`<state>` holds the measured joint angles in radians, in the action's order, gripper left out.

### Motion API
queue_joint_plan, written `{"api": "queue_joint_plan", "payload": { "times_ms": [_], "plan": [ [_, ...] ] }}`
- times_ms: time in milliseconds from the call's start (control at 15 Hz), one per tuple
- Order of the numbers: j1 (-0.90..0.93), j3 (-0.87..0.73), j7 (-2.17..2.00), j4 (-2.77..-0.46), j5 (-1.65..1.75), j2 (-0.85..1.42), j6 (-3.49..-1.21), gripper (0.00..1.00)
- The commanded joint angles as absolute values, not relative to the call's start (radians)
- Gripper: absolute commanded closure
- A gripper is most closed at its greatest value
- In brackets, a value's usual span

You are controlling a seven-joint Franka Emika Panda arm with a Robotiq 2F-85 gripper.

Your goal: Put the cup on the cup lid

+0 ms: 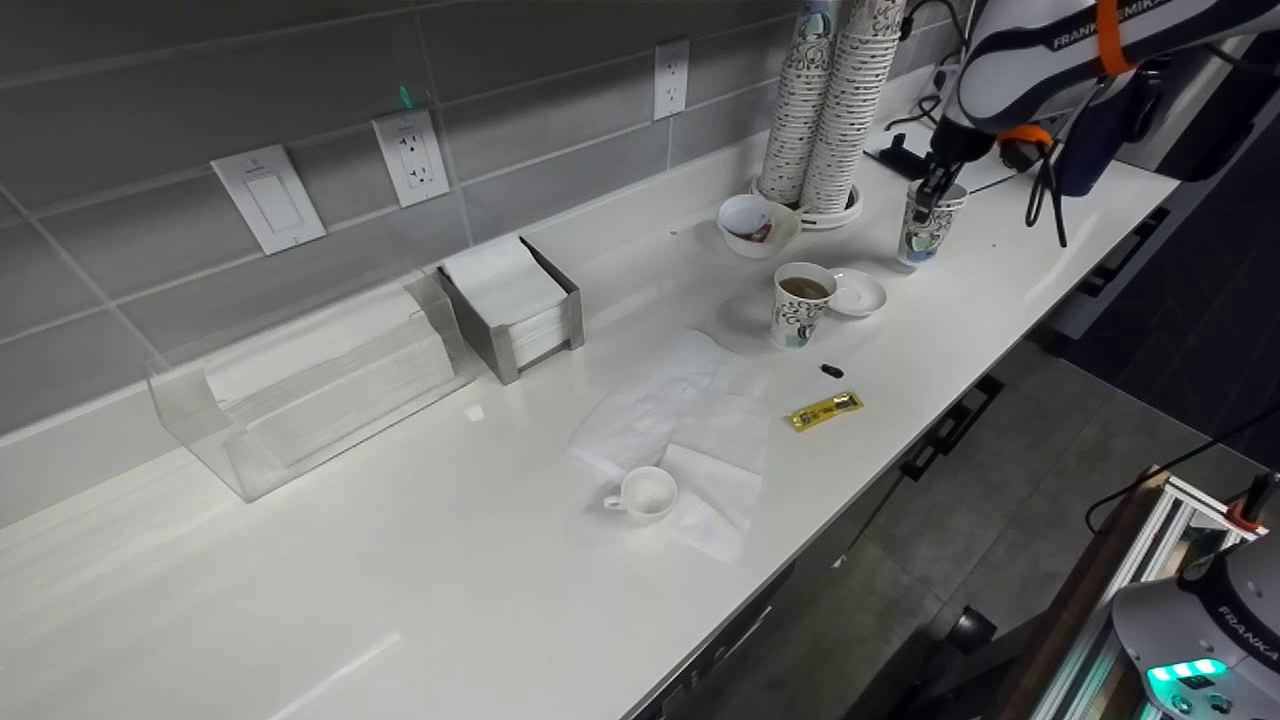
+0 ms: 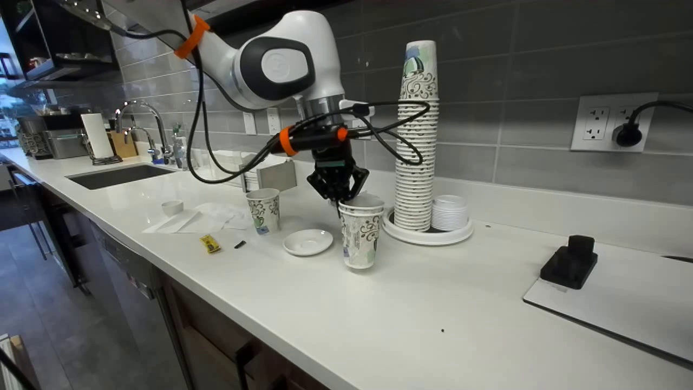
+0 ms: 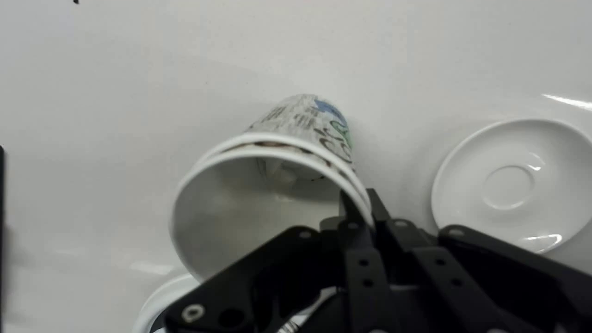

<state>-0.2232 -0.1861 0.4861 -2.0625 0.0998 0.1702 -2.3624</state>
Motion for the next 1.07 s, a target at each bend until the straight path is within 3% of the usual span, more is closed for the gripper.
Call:
{"api": "queue_joint_plan", "payload": {
  "times_ms": [0,600,1000],
  "plan": [
    [-0.237,-0.171,0.561,-2.126,0.059,0.053,-2.309,0.99],
    [-0.166,-0.201,0.852,-2.380,-0.250,-0.264,-2.194,0.99],
    [-0.041,-0.161,0.855,-2.580,-0.239,-0.368,-2.536,0.99]
  ]
}}
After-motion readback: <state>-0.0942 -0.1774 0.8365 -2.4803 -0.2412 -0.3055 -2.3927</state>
